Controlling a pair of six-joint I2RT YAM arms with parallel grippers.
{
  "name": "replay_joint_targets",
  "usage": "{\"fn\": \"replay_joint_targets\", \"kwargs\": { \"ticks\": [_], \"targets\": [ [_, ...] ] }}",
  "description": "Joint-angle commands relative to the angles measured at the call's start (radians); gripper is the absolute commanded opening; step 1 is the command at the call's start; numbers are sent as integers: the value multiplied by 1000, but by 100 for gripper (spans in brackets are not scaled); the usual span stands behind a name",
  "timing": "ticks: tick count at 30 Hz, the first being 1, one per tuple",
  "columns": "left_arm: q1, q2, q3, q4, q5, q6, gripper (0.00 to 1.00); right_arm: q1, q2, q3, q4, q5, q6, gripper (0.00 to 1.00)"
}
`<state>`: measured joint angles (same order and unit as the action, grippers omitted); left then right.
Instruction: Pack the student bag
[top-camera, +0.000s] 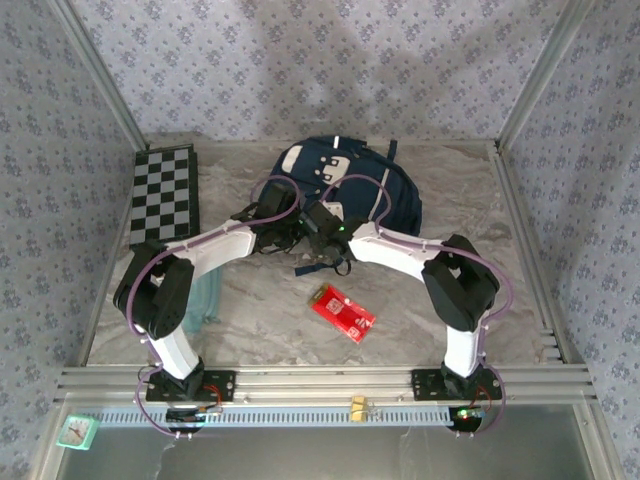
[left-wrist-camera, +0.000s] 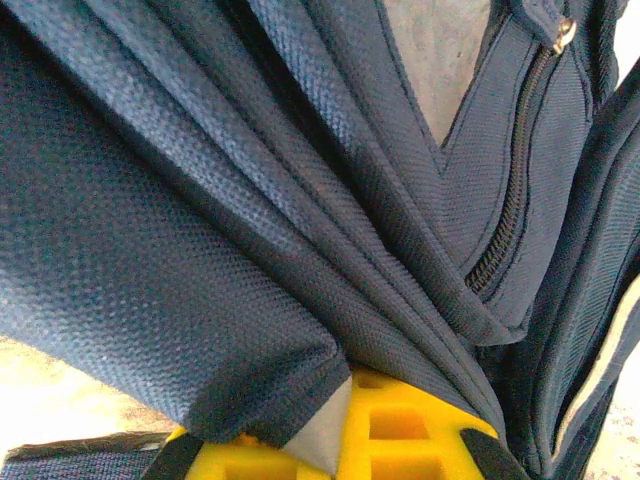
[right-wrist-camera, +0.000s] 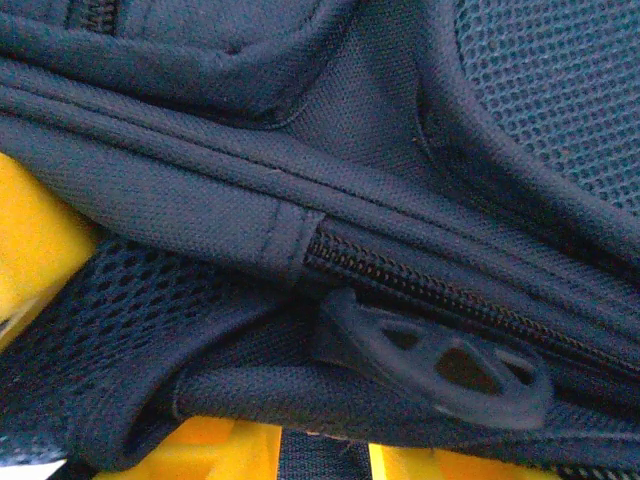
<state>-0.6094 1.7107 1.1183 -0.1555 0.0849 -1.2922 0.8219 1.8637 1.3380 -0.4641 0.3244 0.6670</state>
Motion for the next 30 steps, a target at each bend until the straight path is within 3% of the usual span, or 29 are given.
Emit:
{"fn": "replay_joint_targets", "kwargs": {
  "ticks": [1, 11, 19, 30],
  "targets": [
    [-20, -54, 73, 60, 72, 11, 0, -16, 29, 43, -57, 108, 26, 27],
    [-20, -54, 78, 56, 66, 17, 0, -21, 9, 18, -87, 128, 40, 11],
    [-21, -54, 81, 52, 66, 23, 0, -27, 35, 38, -54, 102, 16, 16],
    [19, -62, 78, 18, 44, 70, 0, -31, -28, -11, -121, 98, -6, 0]
  ]
}}
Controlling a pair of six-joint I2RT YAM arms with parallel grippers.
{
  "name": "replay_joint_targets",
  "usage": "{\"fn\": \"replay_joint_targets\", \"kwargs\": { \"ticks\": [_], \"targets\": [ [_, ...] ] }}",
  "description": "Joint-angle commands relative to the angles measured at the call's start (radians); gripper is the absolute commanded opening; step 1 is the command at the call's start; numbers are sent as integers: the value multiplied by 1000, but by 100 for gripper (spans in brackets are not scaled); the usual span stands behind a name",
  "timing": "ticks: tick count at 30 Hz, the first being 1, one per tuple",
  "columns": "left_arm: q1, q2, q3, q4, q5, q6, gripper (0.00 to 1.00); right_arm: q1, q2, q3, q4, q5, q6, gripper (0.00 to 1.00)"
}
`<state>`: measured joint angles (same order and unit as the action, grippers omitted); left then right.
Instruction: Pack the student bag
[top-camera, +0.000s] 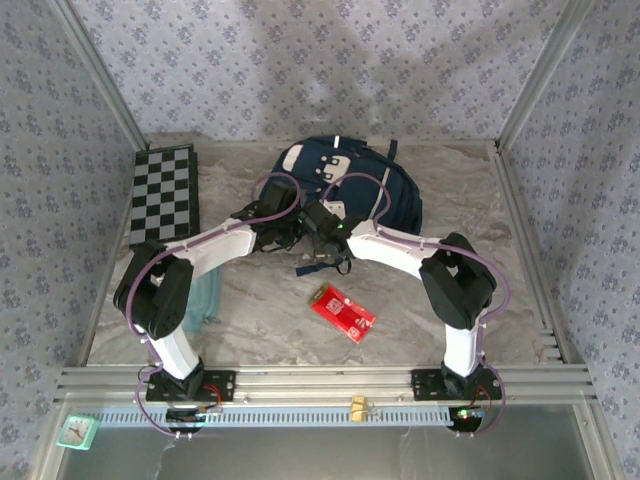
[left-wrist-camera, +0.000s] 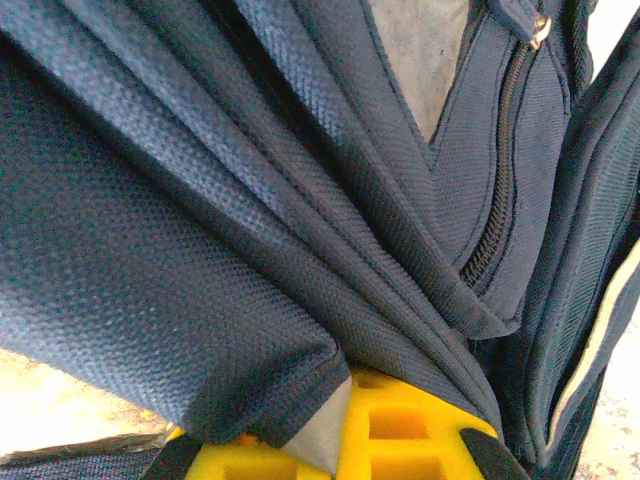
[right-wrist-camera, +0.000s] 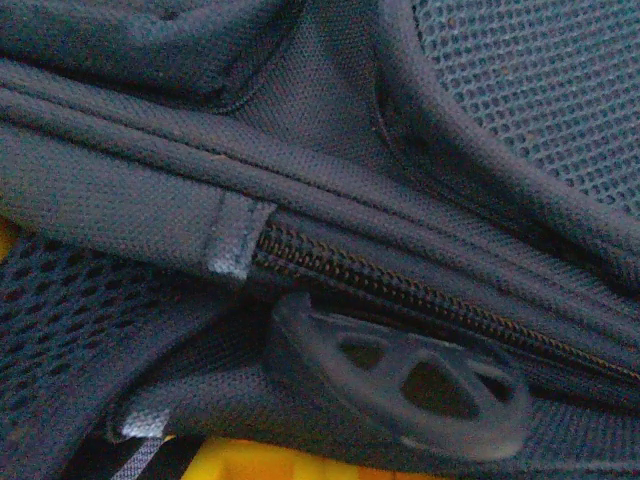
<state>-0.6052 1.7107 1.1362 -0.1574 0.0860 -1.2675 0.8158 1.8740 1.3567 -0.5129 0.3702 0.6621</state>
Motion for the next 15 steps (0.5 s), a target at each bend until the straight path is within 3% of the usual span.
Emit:
{"fn": "replay_joint_targets", "kwargs": {
  "ticks": [1, 15],
  "targets": [
    [29, -58, 60, 8, 45, 53, 0, -27, -57, -52, -78, 42, -4, 0],
    [266, 75, 124, -25, 121, 203, 0, -108, -296, -298, -172, -129, -107, 0]
  ]
}}
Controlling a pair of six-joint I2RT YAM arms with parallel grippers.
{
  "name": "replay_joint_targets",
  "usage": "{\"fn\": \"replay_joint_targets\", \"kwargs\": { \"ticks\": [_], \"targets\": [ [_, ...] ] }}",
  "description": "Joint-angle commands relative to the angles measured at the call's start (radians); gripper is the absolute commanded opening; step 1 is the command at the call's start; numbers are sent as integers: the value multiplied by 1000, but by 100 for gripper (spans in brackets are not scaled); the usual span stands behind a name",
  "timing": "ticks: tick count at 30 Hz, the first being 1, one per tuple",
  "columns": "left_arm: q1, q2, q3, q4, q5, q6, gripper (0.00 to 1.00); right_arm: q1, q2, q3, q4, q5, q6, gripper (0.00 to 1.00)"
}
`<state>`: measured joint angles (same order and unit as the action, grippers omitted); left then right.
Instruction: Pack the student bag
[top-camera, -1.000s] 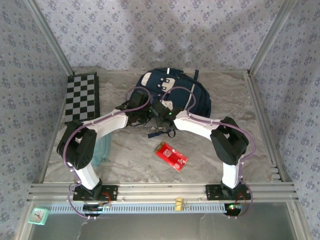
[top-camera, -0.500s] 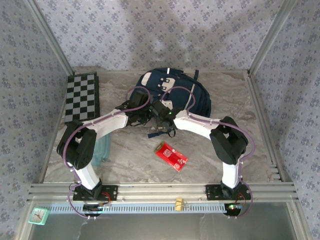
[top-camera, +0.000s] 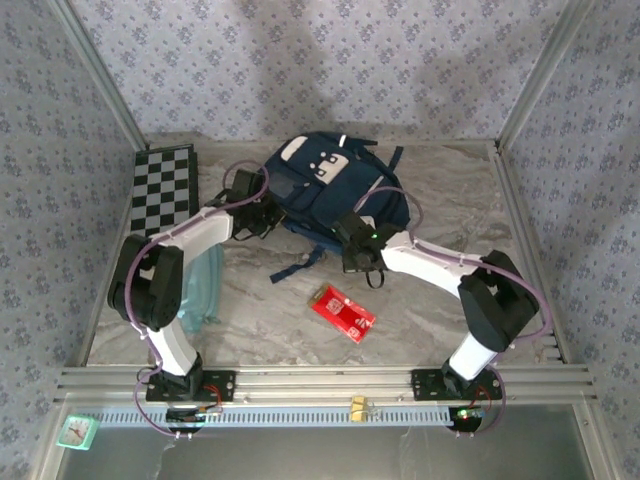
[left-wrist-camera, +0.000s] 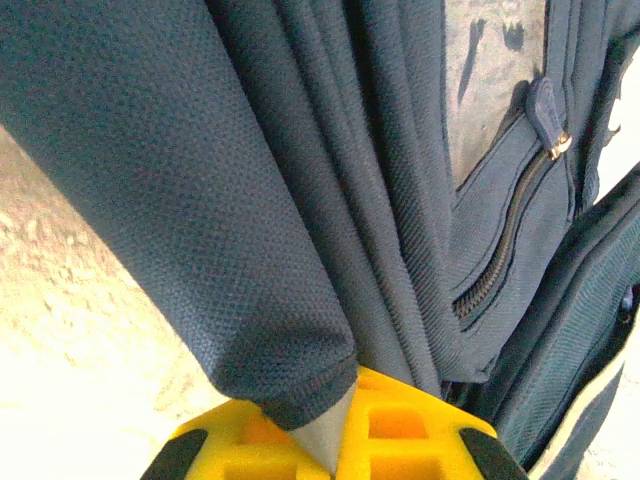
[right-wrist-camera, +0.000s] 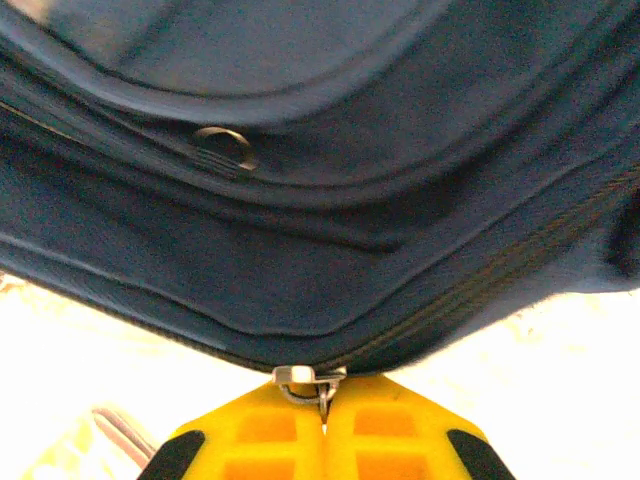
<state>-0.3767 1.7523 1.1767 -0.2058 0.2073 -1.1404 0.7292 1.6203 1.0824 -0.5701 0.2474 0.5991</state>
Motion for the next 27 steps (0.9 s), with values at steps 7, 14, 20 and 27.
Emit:
{"fn": "replay_joint_targets", "kwargs": {
  "ticks": [7, 14, 20, 27],
  "targets": [
    [58, 168, 215, 26, 98, 158, 0, 2, 8, 79, -8, -208, -103, 0],
    [62, 69, 149, -4, 160, 191, 27, 2, 37, 126, 19, -244, -98, 0],
    [5, -117, -67, 42, 122, 39, 48, 4, 29, 61, 48, -267, -75, 0],
    [-134, -215, -273, 209, 44, -241, 62, 7, 7, 28, 75, -279, -65, 0]
  ]
}}
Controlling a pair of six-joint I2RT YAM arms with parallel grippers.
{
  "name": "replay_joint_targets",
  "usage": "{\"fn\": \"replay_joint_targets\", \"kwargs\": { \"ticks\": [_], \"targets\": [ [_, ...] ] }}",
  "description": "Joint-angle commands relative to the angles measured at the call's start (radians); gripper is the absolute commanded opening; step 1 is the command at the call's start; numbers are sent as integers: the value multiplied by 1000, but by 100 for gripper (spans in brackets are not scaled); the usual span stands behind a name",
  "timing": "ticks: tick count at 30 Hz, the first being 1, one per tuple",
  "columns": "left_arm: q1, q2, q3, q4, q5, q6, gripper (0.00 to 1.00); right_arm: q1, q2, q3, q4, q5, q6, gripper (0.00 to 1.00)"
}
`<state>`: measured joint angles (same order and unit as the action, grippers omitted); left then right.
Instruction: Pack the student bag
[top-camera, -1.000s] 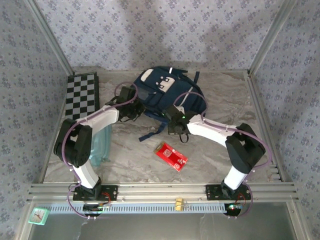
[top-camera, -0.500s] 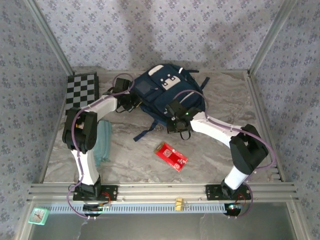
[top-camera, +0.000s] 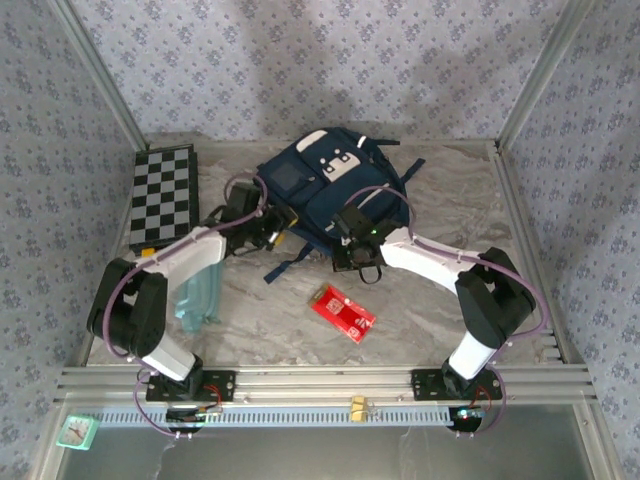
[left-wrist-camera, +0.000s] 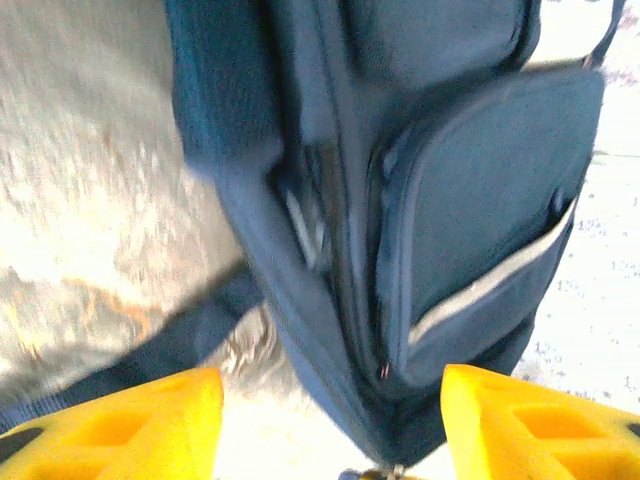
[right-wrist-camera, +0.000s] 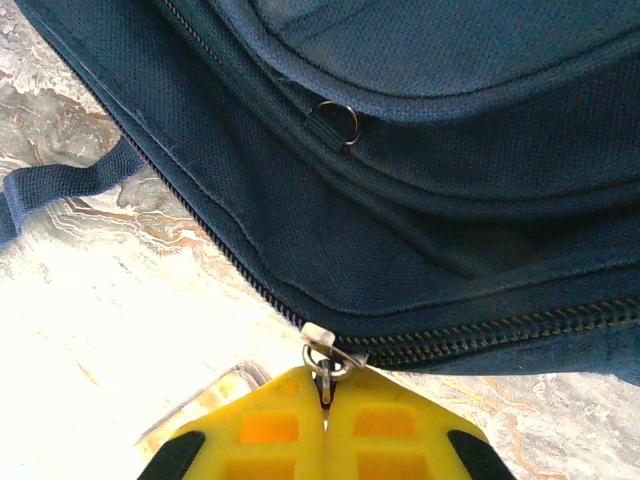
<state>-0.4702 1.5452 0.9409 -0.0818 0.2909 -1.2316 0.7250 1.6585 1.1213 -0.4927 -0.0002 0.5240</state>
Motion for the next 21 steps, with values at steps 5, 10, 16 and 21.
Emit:
{"fn": "replay_joint_targets", "kwargs": {
  "ticks": [5, 10, 16, 21],
  "targets": [
    [-145, 32, -27, 117, -109, -234, 63, 12, -41, -8, -10, -32, 5, 0],
    [-185, 94, -24, 184, -150, -315, 63, 16, -45, -12, -16, -34, 12, 0],
    [-215, 193, 51, 204, -170, -344, 58, 18, -54, -18, -21, -18, 7, 0],
    [-236, 245, 112, 249, -221, -282, 51, 17, -46, -23, -17, -6, 1, 0]
  ]
}}
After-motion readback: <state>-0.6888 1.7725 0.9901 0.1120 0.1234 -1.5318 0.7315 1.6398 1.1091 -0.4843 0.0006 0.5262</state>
